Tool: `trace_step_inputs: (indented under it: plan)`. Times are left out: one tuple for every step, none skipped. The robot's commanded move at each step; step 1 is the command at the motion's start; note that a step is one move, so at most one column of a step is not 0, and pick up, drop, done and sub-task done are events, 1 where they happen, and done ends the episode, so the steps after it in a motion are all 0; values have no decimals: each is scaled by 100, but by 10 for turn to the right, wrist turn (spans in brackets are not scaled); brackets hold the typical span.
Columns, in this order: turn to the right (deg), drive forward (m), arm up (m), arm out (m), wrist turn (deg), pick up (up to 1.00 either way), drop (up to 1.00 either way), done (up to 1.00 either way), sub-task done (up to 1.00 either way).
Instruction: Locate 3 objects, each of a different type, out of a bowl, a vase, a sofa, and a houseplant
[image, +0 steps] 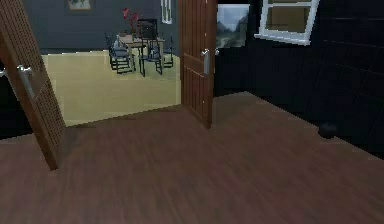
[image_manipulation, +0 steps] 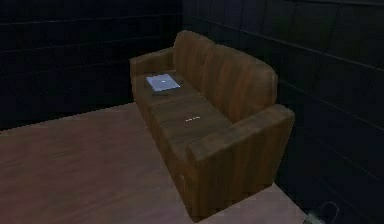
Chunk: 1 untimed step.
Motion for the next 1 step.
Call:
trace_step_inputs:
  plan:
    - [-180, 0, 0, 0, 0, 0, 0, 0, 0]
